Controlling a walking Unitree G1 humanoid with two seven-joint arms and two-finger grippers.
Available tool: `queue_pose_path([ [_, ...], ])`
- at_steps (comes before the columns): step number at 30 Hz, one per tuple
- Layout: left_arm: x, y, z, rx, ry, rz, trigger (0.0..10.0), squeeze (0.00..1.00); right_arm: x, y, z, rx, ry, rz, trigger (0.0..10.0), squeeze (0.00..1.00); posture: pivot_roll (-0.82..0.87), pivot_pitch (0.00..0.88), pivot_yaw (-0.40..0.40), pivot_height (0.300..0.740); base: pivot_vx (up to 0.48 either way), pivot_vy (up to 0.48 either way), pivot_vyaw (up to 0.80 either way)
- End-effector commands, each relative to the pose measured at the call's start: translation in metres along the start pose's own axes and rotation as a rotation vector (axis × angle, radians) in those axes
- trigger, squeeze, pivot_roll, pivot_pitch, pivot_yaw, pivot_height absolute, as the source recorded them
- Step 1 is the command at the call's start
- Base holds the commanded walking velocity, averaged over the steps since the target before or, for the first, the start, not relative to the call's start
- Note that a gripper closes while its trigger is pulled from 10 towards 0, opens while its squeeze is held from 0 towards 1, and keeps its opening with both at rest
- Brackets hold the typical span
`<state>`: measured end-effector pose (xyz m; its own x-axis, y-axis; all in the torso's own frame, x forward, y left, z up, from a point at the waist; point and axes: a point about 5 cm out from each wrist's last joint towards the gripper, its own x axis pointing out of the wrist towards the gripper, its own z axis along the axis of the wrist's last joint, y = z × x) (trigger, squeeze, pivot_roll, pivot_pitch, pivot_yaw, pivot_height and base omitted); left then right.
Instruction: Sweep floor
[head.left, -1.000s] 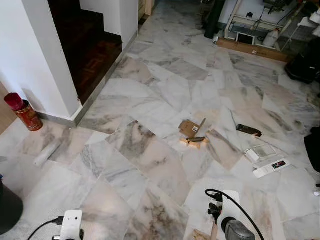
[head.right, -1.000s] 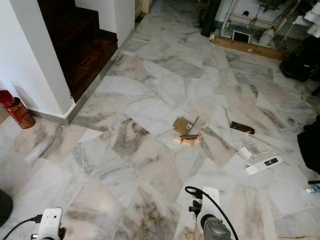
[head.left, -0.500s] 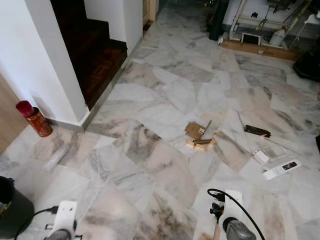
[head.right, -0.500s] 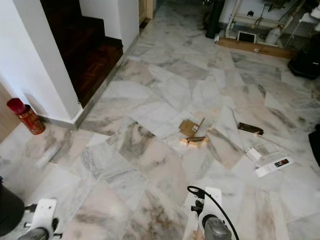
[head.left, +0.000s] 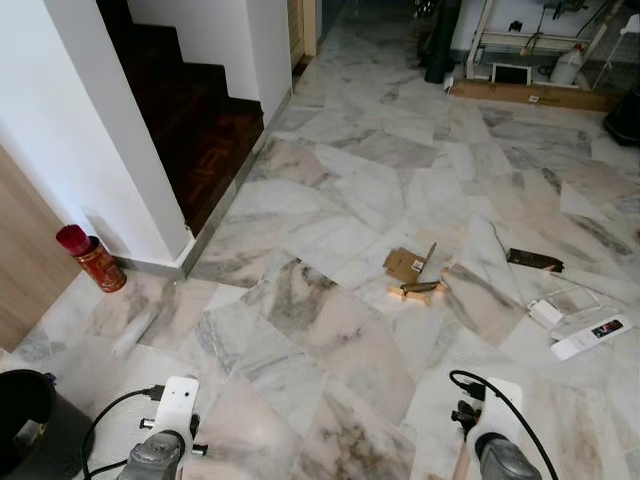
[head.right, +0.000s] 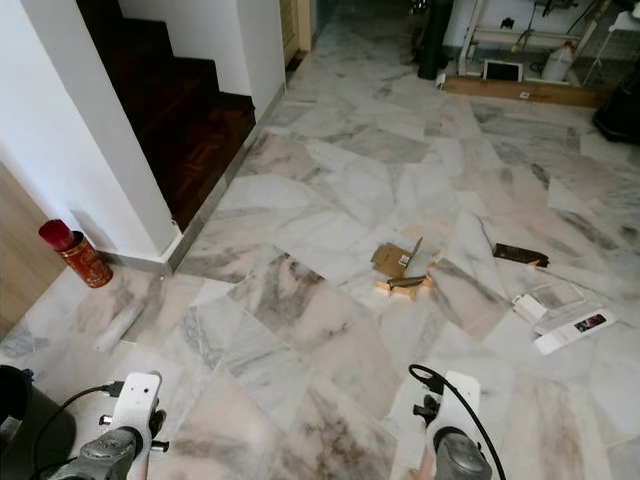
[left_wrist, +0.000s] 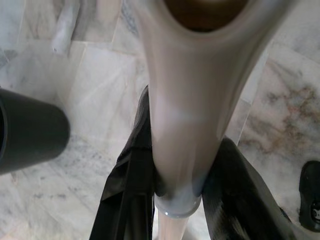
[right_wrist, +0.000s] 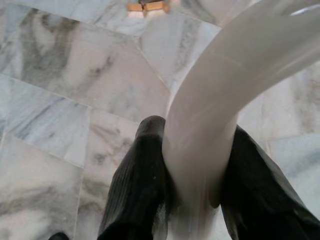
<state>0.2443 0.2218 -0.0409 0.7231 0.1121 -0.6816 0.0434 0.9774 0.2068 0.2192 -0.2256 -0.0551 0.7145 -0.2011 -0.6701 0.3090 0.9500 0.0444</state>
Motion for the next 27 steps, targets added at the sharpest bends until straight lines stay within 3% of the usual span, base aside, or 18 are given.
queue_pose_path([
  [1, 0.001, 0.008, 0.003, -0.005, 0.004, 0.029, 10.0, 0.0, -0.001, 0.003, -0.002, 0.037, -0.011, 0.0, 10.0, 0.0, -0.06, 0.034, 0.015, 0.74, 0.0, 0.0, 0.0],
  [3, 0.002, 0.006, 0.01, -0.043, -0.01, 0.037, 10.0, 0.0, 0.001, 0.002, 0.004, 0.018, -0.019, 0.014, 10.0, 0.0, -0.07, 0.033, -0.023, 0.74, 0.0, 0.0, 0.0],
  [7, 0.003, -0.006, 0.01, -0.093, -0.01, 0.029, 10.0, 0.0, 0.003, -0.005, 0.014, -0.013, -0.029, 0.005, 10.0, 0.0, -0.06, 0.005, -0.027, 0.74, 0.0, 0.0, 0.0],
  [11, 0.003, -0.015, 0.01, -0.101, -0.005, 0.012, 10.0, 0.0, 0.005, -0.01, 0.027, 0.025, -0.07, -0.02, 10.0, 0.0, -0.1, 0.0, -0.005, 0.74, 0.0, 0.0, 0.0],
  [14, 0.003, -0.014, 0.005, -0.099, 0.012, 0.018, 10.0, 0.0, 0.005, -0.01, 0.029, 0.056, -0.078, -0.022, 10.0, 0.0, -0.09, 0.0, -0.01, 0.74, 0.0, 0.0, 0.0],
  [18, -0.001, -0.001, -0.007, -0.119, 0.02, 0.06, 10.0, 0.0, 0.002, 0.0, 0.01, 0.02, -0.028, 0.014, 10.0, 0.0, -0.04, 0.014, -0.023, 0.74, 0.0, 0.0, 0.0],
  [22, -0.008, 0.014, -0.029, -0.122, 0.065, 0.112, 10.0, 0.0, -0.003, 0.003, -0.011, 0.055, 0.017, 0.002, 10.0, 0.0, -0.03, 0.031, -0.01, 0.74, 0.0, 0.0, 0.0],
  [27, -0.008, 0.018, -0.029, -0.085, 0.062, 0.113, 10.0, 0.0, -0.008, 0.007, -0.027, 0.045, 0.05, 0.014, 10.0, 0.0, -0.05, 0.058, 0.016, 0.74, 0.0, 0.0, 0.0],
])
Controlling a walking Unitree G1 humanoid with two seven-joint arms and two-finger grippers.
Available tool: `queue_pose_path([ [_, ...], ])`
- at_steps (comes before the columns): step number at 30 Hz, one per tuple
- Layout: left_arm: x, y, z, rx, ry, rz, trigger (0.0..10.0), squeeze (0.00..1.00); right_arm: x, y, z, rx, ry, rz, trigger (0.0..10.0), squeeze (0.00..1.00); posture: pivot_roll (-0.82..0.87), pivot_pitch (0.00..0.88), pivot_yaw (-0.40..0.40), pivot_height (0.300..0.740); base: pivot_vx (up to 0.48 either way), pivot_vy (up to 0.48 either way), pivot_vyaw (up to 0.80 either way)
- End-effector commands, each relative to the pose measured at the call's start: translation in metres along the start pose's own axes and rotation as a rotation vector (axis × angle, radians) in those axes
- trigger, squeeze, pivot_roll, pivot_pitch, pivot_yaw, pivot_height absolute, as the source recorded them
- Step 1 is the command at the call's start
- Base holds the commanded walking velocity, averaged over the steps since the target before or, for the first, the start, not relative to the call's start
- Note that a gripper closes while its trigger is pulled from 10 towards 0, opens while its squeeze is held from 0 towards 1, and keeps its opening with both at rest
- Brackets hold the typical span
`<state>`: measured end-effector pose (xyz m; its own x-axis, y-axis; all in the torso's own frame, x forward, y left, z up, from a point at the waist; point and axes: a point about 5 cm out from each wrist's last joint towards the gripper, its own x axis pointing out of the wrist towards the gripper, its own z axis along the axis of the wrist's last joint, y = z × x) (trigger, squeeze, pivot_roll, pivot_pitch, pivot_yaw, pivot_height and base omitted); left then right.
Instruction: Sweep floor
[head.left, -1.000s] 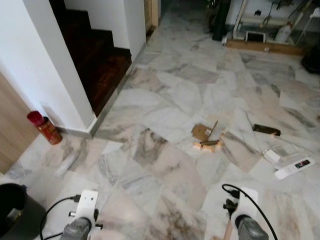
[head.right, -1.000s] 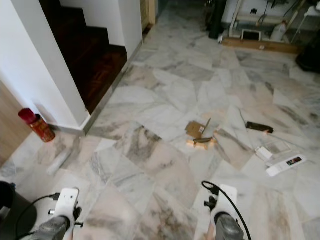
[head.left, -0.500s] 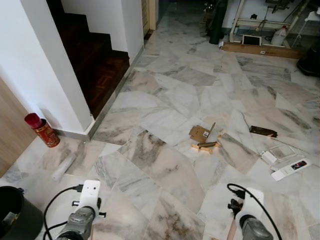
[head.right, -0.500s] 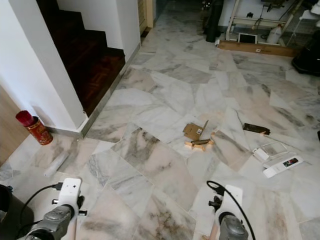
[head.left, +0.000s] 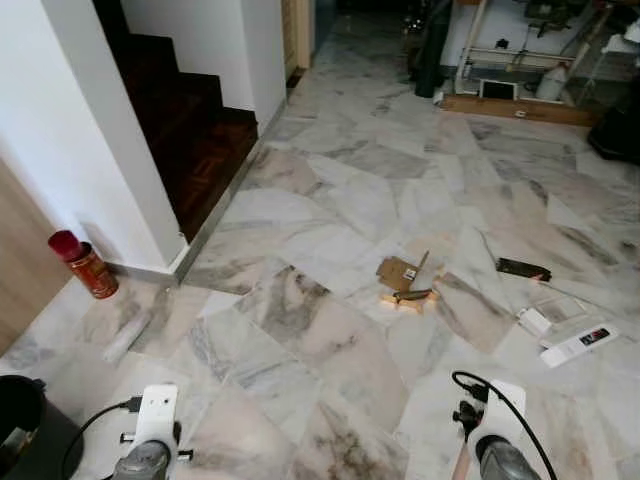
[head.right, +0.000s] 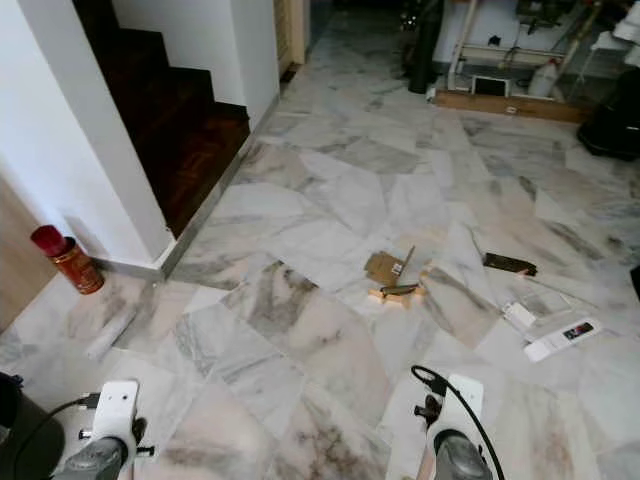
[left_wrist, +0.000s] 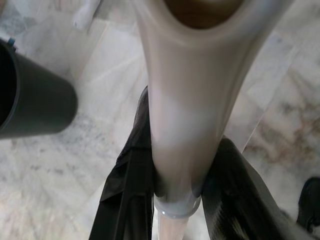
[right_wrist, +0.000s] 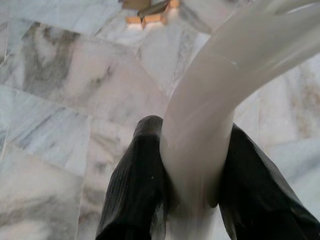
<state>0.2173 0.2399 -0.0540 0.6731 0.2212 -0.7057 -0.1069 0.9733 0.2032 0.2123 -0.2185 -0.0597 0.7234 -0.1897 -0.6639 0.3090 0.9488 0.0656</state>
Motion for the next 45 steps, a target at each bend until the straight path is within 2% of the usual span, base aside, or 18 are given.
queue_pose_path([
  [1, 0.002, 0.002, 0.008, 0.029, -0.021, 0.007, 10.0, 0.0, -0.006, 0.0, -0.021, 0.032, 0.059, -0.004, 10.0, 0.0, -0.06, 0.068, 0.02, 0.74, 0.0, 0.0, 0.0],
  [6, 0.003, -0.006, 0.015, 0.048, -0.043, -0.019, 10.0, 0.0, -0.009, -0.01, -0.024, 0.024, 0.059, -0.024, 10.0, 0.0, -0.08, 0.091, 0.037, 0.74, 0.0, 0.0, 0.0],
  [9, 0.003, -0.013, 0.016, 0.104, -0.05, -0.043, 10.0, 0.0, -0.01, -0.019, -0.024, 0.029, 0.051, -0.05, 10.0, 0.0, -0.09, 0.098, 0.044, 0.74, 0.0, 0.0, 0.0],
  [14, 0.001, -0.017, 0.009, 0.092, -0.033, -0.059, 10.0, 0.0, -0.012, -0.03, -0.022, 0.045, 0.029, -0.072, 10.0, 0.0, -0.1, 0.085, 0.036, 0.74, 0.0, 0.0, 0.0],
  [18, 0.001, -0.014, 0.006, 0.08, -0.02, -0.049, 10.0, 0.0, -0.011, -0.033, -0.02, 0.048, 0.03, -0.08, 10.0, 0.0, -0.1, 0.076, 0.03, 0.74, 0.0, 0.0, 0.0],
  [22, 0.001, -0.009, 0.007, 0.073, -0.018, -0.018, 10.0, 0.0, -0.007, -0.024, -0.012, 0.02, 0.009, -0.055, 10.0, 0.0, -0.09, 0.068, 0.005, 0.74, 0.0, 0.0, 0.0],
  [27, 0.002, 0.0, 0.017, 0.047, -0.075, 0.056, 10.0, 0.0, -0.006, -0.035, 0.001, -0.05, -0.038, -0.108, 10.0, 0.0, -0.07, 0.08, -0.011, 0.74, 0.0, 0.0, 0.0],
  [32, 0.003, 0.017, 0.041, -0.015, -0.19, 0.132, 10.0, 0.0, -0.005, -0.052, 0.024, -0.276, -0.099, -0.179, 10.0, 0.0, -0.06, 0.107, -0.026, 0.74, 0.0, 0.0, 0.0],
  [35, 0.002, 0.027, 0.067, -0.068, -0.29, 0.159, 10.0, 0.0, -0.002, -0.054, 0.043, -0.278, -0.172, -0.196, 10.0, 0.0, -0.04, 0.123, -0.034, 0.74, 0.0, 0.0, 0.0],
  [37, 0.001, 0.031, 0.097, -0.088, -0.393, 0.175, 10.0, 0.0, 0.0, -0.048, 0.066, -0.29, -0.273, -0.206, 10.0, 0.0, -0.04, 0.129, -0.029, 0.74, 0.0, 0.0, 0.0],
  [38, 0.0, 0.032, 0.105, -0.091, -0.419, 0.178, 10.0, 0.0, 0.0, -0.045, 0.073, -0.29, -0.303, -0.207, 10.0, 0.0, -0.04, 0.129, -0.028, 0.74, 0.0, 0.0, 0.0],
  [39, -0.002, 0.03, 0.125, -0.097, -0.487, 0.171, 10.0, 0.0, 0.001, -0.039, 0.089, -0.274, -0.382, -0.21, 10.0, 0.0, -0.04, 0.13, -0.021, 0.74, 0.0, 0.0, 0.0],
  [40, -0.002, 0.03, 0.125, -0.097, -0.487, 0.171, 10.0, 0.0, 0.001, -0.039, 0.089, -0.274, -0.382, -0.21, 10.0, 0.0, -0.04, 0.13, -0.021, 0.74, 0.0, 0.0, 0.0],
  [42, -0.007, 0.021, 0.154, -0.085, -0.593, 0.146, 10.0, 0.0, 0.001, -0.026, 0.111, -0.231, -0.486, -0.201, 10.0, 0.0, -0.05, 0.13, -0.015, 0.74, 0.0, 0.0, 0.0],
  [45, -0.013, 0.012, 0.176, -0.09, -0.675, 0.119, 10.0, 0.0, 0.0, -0.015, 0.125, -0.208, -0.552, -0.17, 10.0, 0.0, -0.06, 0.131, -0.013, 0.74, 0.0, 0.0, 0.0],
])
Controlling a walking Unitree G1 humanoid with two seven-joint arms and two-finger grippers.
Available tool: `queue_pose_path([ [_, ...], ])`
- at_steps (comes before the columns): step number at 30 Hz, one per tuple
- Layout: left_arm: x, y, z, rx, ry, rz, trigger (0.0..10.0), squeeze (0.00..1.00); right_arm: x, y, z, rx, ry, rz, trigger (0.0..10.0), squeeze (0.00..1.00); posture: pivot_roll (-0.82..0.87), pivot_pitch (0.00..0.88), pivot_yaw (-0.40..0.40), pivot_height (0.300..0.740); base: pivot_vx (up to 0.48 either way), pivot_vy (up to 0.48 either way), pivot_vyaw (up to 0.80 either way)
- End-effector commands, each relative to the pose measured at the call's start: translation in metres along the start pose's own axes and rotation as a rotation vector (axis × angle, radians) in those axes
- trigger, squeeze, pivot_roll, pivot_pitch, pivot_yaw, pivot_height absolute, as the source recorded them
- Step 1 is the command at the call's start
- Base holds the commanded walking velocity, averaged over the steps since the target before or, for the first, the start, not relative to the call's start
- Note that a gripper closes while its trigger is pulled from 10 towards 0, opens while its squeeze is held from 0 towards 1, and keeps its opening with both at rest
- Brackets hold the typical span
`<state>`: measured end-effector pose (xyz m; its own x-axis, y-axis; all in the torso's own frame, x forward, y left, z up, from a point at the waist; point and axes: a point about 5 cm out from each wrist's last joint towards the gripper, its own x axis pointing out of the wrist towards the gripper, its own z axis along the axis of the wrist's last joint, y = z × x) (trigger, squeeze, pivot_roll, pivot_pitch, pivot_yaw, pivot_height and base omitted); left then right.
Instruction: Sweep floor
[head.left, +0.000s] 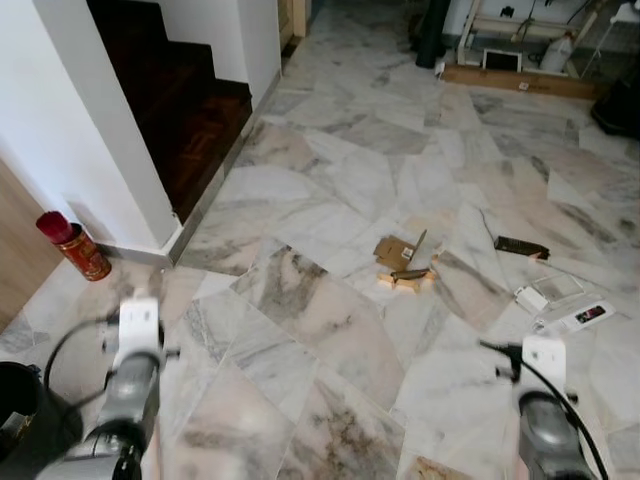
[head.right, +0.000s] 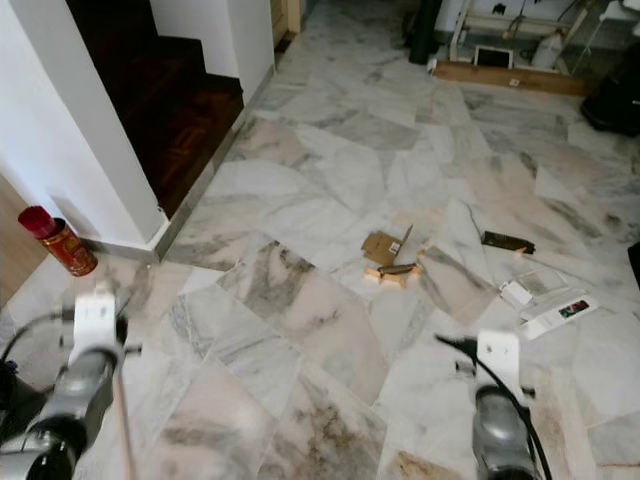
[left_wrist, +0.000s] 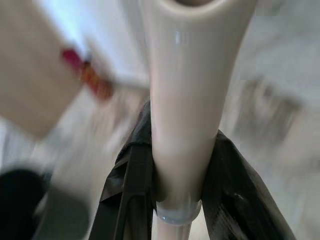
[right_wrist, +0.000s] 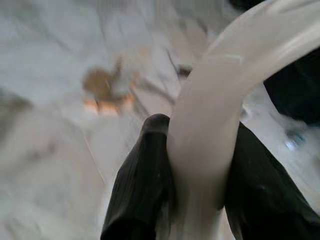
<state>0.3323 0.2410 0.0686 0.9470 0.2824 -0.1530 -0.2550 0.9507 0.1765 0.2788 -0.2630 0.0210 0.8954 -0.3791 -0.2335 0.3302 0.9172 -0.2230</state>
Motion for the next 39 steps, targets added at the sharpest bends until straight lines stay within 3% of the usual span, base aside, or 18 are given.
queue_pose_path([
  [1, 0.003, -0.006, 0.016, -0.007, -0.084, -0.013, 10.0, 0.0, 0.004, 0.0, 0.016, 0.042, -0.086, -0.025, 10.0, 0.0, -0.05, 0.134, -0.01, 0.74, 0.0, 0.0, 0.0],
  [3, 0.007, -0.014, 0.036, -0.025, -0.164, -0.023, 10.0, 0.0, 0.007, 0.003, 0.029, 0.046, -0.15, -0.034, 10.0, 0.0, -0.05, 0.135, -0.01, 0.74, 0.0, 0.0, 0.0],
  [7, 0.01, -0.019, 0.052, -0.052, -0.224, -0.034, 10.0, 0.0, 0.008, 0.004, 0.043, 0.057, -0.229, -0.04, 10.0, 0.0, -0.06, 0.138, -0.01, 0.74, 0.0, 0.0, 0.0],
  [11, 0.01, -0.026, 0.064, -0.08, -0.275, -0.048, 10.0, 0.0, 0.009, 0.004, 0.06, 0.006, -0.336, -0.039, 10.0, 0.0, -0.05, 0.143, -0.014, 0.74, 0.0, 0.0, 0.0],
  [14, 0.008, -0.03, 0.065, -0.105, -0.289, -0.059, 10.0, 0.0, 0.008, 0.005, 0.065, 0.022, -0.377, -0.047, 10.0, 0.0, -0.04, 0.144, -0.015, 0.74, 0.0, 0.0, 0.0],
  [18, 0.005, -0.034, 0.057, -0.14, -0.268, -0.062, 10.0, 0.0, 0.006, 0.013, 0.063, 0.055, -0.366, -0.034, 10.0, 0.0, -0.04, 0.146, -0.012, 0.74, 0.0, 0.0, 0.0],
  [20, 0.001, -0.038, 0.051, -0.157, -0.261, -0.062, 10.0, 0.0, 0.004, 0.021, 0.058, 0.128, -0.341, -0.019, 10.0, 0.0, -0.04, 0.15, -0.017, 0.74, 0.0, 0.0, 0.0],
  [24, -0.001, -0.041, 0.05, -0.191, -0.259, -0.055, 10.0, 0.0, 0.001, 0.029, 0.056, 0.132, -0.34, 0.018, 10.0, 0.0, -0.04, 0.151, -0.019, 0.74, 0.0, 0.0, 0.0],
  [39, 0.001, -0.048, 0.061, -0.214, -0.283, -0.092, 10.0, 0.0, 0.0, 0.03, 0.053, 0.158, -0.33, 0.031, 10.0, 0.0, -0.05, 0.147, -0.006, 0.74, 0.0, 0.0, 0.0],
])
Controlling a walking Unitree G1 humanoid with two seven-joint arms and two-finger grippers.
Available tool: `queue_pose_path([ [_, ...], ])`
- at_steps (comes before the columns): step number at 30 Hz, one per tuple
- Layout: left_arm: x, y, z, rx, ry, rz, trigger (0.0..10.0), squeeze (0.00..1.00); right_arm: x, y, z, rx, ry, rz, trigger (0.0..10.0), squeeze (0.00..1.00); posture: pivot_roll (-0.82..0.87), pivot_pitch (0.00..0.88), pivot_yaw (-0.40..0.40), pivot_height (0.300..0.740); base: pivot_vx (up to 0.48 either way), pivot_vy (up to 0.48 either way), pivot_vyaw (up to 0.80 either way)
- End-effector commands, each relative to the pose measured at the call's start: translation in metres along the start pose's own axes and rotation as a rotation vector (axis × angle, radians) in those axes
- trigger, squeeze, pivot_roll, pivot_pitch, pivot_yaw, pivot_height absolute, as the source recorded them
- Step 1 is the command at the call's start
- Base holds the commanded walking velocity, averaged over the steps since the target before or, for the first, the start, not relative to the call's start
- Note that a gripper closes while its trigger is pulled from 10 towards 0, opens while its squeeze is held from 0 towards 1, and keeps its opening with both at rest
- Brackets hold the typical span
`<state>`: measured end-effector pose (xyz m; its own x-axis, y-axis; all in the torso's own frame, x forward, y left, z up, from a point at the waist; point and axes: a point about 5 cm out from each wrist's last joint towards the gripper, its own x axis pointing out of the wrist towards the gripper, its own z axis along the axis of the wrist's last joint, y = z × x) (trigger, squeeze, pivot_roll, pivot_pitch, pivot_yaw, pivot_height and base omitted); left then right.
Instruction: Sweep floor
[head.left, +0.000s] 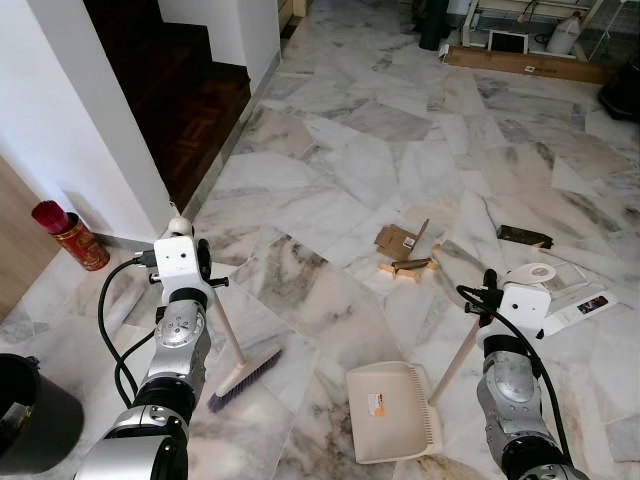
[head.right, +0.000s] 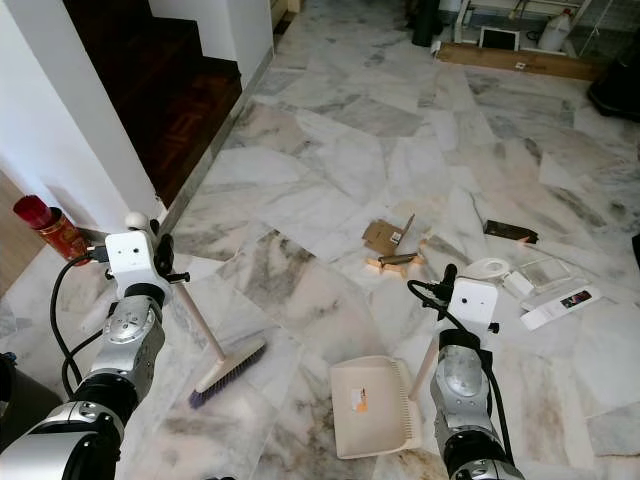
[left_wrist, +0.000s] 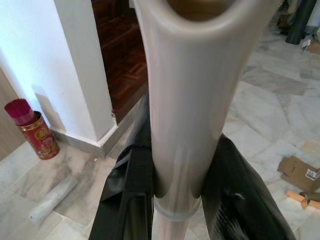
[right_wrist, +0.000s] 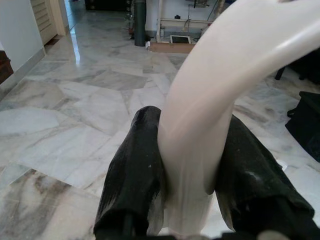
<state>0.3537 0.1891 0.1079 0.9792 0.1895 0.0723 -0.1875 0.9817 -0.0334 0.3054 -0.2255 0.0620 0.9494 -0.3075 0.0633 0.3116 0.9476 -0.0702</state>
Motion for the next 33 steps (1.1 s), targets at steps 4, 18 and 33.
queue_pose_path([
  [4, 0.002, -0.007, 0.01, 0.015, -0.05, -0.065, 10.0, 0.0, -0.001, -0.003, 0.001, 0.006, -0.017, 0.002, 10.0, 0.0, -0.06, 0.14, 0.007, 0.74, 0.0, 0.0, 0.0],
  [18, 0.002, -0.013, 0.01, 0.017, -0.043, -0.111, 10.0, 0.0, -0.003, 0.008, -0.001, 0.031, 0.004, 0.044, 10.0, 0.0, -0.06, 0.113, 0.014, 0.74, 0.137, 0.0, 0.0],
  [33, 0.007, -0.009, 0.018, 0.002, -0.068, -0.089, 10.0, 0.0, 0.001, 0.01, 0.005, 0.029, -0.015, 0.069, 10.0, 0.0, -0.05, 0.138, 0.003, 0.74, 0.48, 0.0, 0.0],
])
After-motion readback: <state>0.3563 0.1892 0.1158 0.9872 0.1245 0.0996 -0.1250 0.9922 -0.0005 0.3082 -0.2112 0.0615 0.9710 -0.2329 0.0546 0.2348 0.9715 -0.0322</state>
